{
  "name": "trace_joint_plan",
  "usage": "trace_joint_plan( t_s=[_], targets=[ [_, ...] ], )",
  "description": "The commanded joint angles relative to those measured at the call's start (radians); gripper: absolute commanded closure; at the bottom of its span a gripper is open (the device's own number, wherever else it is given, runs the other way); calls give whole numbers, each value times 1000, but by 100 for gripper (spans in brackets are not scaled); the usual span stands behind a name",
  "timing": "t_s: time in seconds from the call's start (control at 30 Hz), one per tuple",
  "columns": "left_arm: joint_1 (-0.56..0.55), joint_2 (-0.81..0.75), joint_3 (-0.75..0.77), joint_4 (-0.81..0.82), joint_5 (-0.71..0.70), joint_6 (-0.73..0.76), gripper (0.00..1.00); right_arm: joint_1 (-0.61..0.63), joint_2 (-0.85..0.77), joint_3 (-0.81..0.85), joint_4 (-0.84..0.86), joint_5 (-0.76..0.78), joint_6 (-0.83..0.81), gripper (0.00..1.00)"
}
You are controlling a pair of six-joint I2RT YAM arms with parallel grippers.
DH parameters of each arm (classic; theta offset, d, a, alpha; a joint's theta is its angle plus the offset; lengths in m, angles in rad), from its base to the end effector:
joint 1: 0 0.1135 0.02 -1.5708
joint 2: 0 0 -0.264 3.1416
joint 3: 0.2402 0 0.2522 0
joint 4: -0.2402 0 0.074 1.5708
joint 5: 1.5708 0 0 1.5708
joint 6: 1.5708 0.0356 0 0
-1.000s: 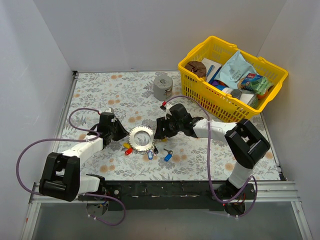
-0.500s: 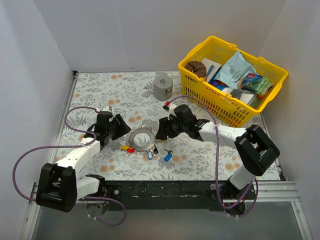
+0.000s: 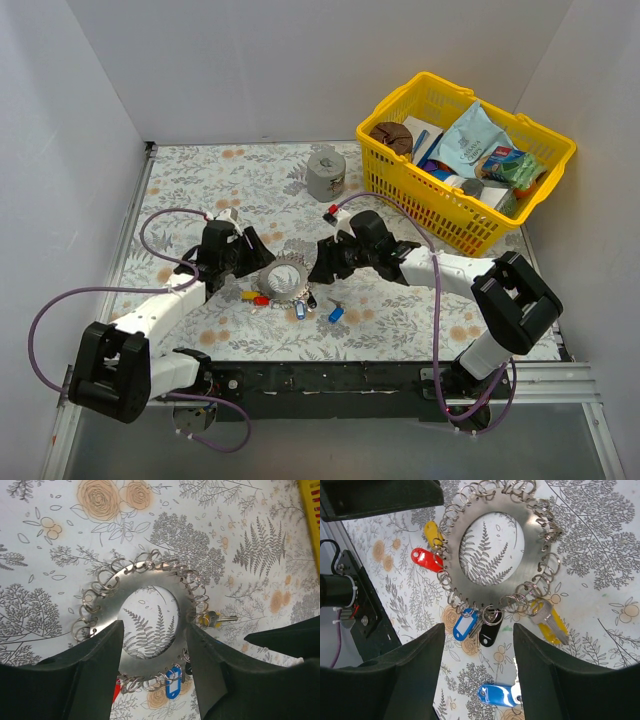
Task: Put the keys on the keyring
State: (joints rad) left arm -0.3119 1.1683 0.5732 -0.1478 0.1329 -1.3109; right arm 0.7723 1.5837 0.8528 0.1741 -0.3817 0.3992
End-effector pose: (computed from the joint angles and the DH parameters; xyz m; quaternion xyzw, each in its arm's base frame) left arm 0.2208 -0.0762 0.1948 -0.4141 0.8147 -0.3329 0.2322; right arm 0.2319 0.2445 0.2021 -0.2497 0.8264 0.4017 0.3056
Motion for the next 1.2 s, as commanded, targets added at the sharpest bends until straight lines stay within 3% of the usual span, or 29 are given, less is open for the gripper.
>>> trace_joint_plan(
  t_s=[0.0, 1.17],
  targets=[
    [-26, 10, 37, 40, 37, -2, 47, 12, -21, -8, 64, -48, -22, 36],
    [-240, 358, 137, 200, 168, -14, 50, 5, 90, -12, 93, -69, 27, 39]
  ],
)
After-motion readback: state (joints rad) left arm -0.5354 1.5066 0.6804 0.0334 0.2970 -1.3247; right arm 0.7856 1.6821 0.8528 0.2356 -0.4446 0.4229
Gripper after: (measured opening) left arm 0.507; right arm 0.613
